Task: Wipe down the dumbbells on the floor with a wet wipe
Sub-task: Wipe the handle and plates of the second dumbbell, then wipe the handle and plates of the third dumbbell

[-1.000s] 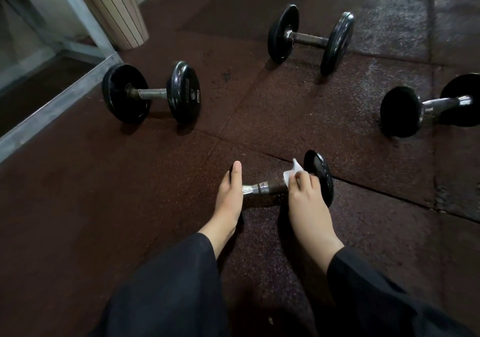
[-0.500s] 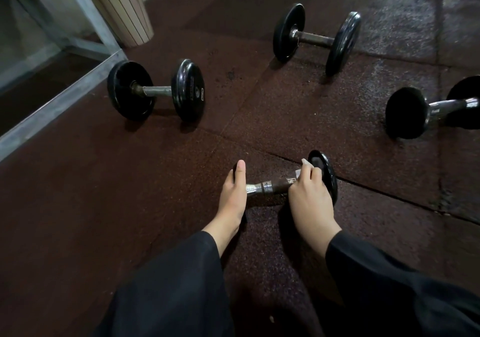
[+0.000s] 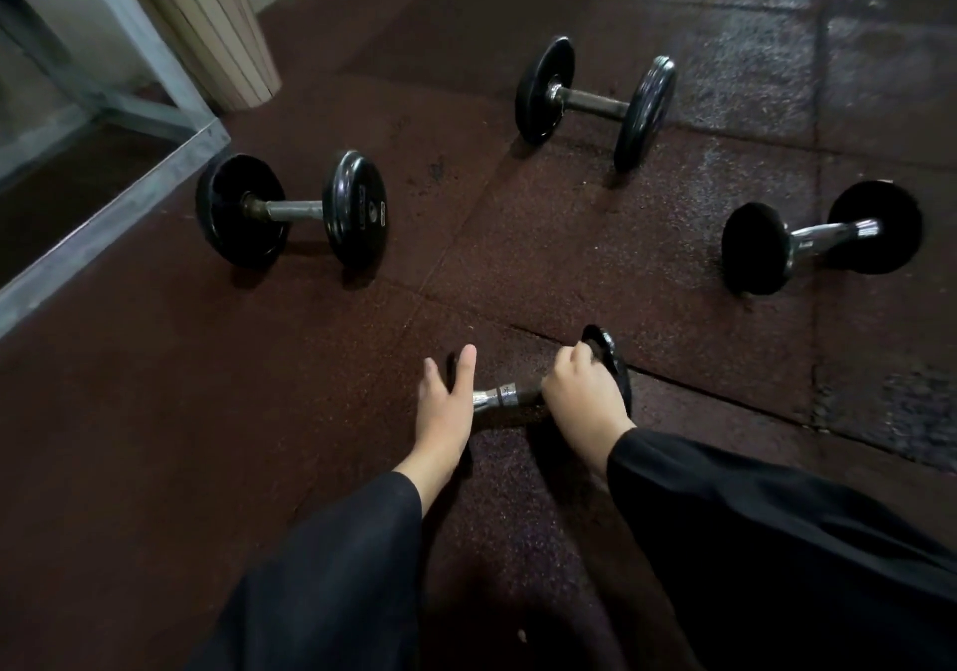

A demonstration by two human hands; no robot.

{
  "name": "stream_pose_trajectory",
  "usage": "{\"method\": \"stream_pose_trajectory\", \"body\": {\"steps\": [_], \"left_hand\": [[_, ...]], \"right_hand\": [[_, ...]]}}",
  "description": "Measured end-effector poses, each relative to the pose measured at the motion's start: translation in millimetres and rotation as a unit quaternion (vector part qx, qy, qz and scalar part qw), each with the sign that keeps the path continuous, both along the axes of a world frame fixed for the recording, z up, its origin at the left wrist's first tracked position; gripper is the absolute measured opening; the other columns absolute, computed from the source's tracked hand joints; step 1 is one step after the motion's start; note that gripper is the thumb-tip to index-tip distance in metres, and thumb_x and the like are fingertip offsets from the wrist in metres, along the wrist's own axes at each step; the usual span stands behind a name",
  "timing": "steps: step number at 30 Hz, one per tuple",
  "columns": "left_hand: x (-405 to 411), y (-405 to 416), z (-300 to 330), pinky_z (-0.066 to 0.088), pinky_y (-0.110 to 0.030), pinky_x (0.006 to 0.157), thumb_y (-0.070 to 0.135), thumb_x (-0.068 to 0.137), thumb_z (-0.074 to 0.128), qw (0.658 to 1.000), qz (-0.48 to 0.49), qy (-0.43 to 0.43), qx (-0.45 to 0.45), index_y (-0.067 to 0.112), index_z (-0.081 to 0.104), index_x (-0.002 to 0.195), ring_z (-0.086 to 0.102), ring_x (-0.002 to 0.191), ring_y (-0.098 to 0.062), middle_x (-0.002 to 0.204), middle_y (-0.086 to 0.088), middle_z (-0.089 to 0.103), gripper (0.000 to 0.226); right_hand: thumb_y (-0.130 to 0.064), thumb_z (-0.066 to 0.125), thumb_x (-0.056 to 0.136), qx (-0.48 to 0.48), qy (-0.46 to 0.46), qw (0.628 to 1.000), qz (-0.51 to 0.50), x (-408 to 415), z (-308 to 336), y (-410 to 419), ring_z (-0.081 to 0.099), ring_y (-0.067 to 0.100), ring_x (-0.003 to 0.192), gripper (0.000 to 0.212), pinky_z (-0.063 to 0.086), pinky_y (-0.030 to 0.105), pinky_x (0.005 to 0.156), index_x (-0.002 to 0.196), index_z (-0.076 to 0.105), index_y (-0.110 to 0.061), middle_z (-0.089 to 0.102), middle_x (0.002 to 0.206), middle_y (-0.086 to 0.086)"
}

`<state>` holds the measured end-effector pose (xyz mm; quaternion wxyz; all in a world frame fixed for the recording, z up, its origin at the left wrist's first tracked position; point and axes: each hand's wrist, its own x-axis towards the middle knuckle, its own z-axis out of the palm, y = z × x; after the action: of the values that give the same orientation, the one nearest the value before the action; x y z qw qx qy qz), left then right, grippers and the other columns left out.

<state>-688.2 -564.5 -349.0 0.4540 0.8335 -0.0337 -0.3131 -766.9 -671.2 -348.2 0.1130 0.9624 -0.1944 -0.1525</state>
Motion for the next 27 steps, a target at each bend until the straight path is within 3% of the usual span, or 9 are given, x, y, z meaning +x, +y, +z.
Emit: {"method": "stream_pose_trajectory", "body": {"steps": [2, 3, 5, 7, 9, 13, 18, 23, 27], "left_hand": [[4.6, 1.8, 25.2, 0.015, -0.032, 0.115, 0.054, 0.093, 0.033, 0.997, -0.038, -0.036, 0.052, 0.012, 0.007, 0.151, 0.013, 0.146, -0.023, 0.159, -0.008, 0.011, 0.076], [7.4, 2.1, 41.9, 0.014, -0.031, 0.115, 0.052, 0.094, 0.032, 0.995, -0.057, -0.054, 0.065, 0.012, 0.008, 0.151, 0.013, 0.146, -0.022, 0.159, -0.007, 0.011, 0.074], [13.7, 0.6, 78.7, 0.015, -0.029, 0.115, 0.046, 0.098, 0.030, 0.989, -0.096, -0.072, 0.081, 0.013, 0.015, 0.150, 0.015, 0.146, -0.019, 0.158, -0.005, 0.016, 0.064], [12.9, -0.1, 117.2, 0.016, -0.027, 0.114, 0.039, 0.100, 0.028, 0.983, -0.140, -0.069, 0.098, 0.013, 0.024, 0.148, 0.019, 0.145, -0.018, 0.156, -0.005, 0.024, 0.055], [8.4, -0.8, 158.0, 0.017, -0.026, 0.114, 0.035, 0.101, 0.028, 0.975, -0.187, -0.056, 0.109, 0.012, 0.030, 0.146, 0.022, 0.144, -0.017, 0.154, -0.006, 0.029, 0.051], [-7.7, -7.6, 248.0, 0.018, -0.025, 0.114, 0.033, 0.101, 0.029, 0.965, -0.229, -0.043, 0.118, 0.011, 0.033, 0.145, 0.025, 0.143, -0.016, 0.152, -0.004, 0.033, 0.049], [-35.7, -33.5, 355.7, 0.020, -0.023, 0.112, 0.033, 0.101, 0.032, 0.963, -0.246, -0.031, 0.105, 0.009, 0.035, 0.144, 0.027, 0.142, -0.017, 0.151, -0.005, 0.036, 0.049], [-77.6, -86.3, 444.9, 0.018, -0.022, 0.112, 0.033, 0.101, 0.030, 0.958, -0.277, -0.025, 0.074, 0.008, 0.034, 0.144, 0.026, 0.143, -0.016, 0.152, -0.005, 0.035, 0.049], [-114.7, -138.8, 485.8, 0.019, -0.027, 0.114, 0.035, 0.101, 0.027, 0.960, -0.272, -0.023, 0.061, 0.010, 0.035, 0.144, 0.025, 0.143, -0.016, 0.151, -0.003, 0.035, 0.051]], "right_hand": [[-0.015, 0.080, 0.061, 0.019, -0.023, 0.999, 0.037, 0.5, 28.2, -9.9, 0.061, 0.026, 0.072, 0.017, 0.049, 0.025, 0.058, 0.072, 0.072, -0.004, 0.064, 0.078, 0.016], [-0.013, 0.086, 0.046, 0.041, -0.024, 0.998, 0.042, -0.9, 47.1, -14.6, 0.059, 0.023, 0.061, 0.022, 0.046, 0.022, 0.049, 0.059, 0.070, -0.007, 0.062, 0.066, 0.011], [-0.012, 0.080, 0.061, 0.095, -0.018, 0.995, 0.012, -8.5, 88.9, -22.2, 0.059, 0.023, 0.075, 0.021, 0.050, 0.026, 0.057, 0.079, 0.071, -0.006, 0.062, 0.081, 0.010], [-0.006, 0.050, 0.090, 0.144, -0.019, 0.988, -0.058, -21.5, 123.7, -24.3, 0.049, 0.025, 0.110, 0.025, 0.049, 0.029, 0.079, 0.114, 0.056, -0.004, 0.051, 0.116, 0.010], [-0.004, 0.038, 0.095, 0.163, -0.021, 0.980, -0.115, -38.5, 161.5, -28.6, 0.040, 0.024, 0.120, 0.031, 0.046, 0.030, 0.086, 0.124, 0.047, -0.008, 0.043, 0.127, 0.007], [-0.004, 0.040, 0.093, 0.204, -0.024, 0.959, -0.195, -71.8, 250.6, -34.8, 0.041, 0.022, 0.121, 0.032, 0.042, 0.028, 0.092, 0.125, 0.044, -0.010, 0.042, 0.128, 0.005], [-0.003, 0.050, 0.088, 0.244, -0.057, 0.917, -0.309, -116.0, 352.8, -51.5, 0.049, 0.021, 0.104, 0.022, 0.032, 0.024, 0.067, 0.108, 0.049, -0.011, 0.046, 0.108, 0.004], [-0.007, 0.044, 0.092, 0.217, -0.086, 0.898, -0.374, -159.9, 441.5, -79.1, 0.044, 0.020, 0.075, 0.018, 0.031, 0.025, 0.062, 0.086, 0.031, -0.018, 0.032, 0.087, 0.000], [-0.005, 0.050, 0.090, 0.223, -0.076, 0.897, -0.375, -194.1, 486.8, -117.8, 0.050, 0.022, 0.080, 0.015, 0.030, 0.025, 0.062, 0.093, 0.040, -0.016, 0.034, 0.091, 0.002]]}}
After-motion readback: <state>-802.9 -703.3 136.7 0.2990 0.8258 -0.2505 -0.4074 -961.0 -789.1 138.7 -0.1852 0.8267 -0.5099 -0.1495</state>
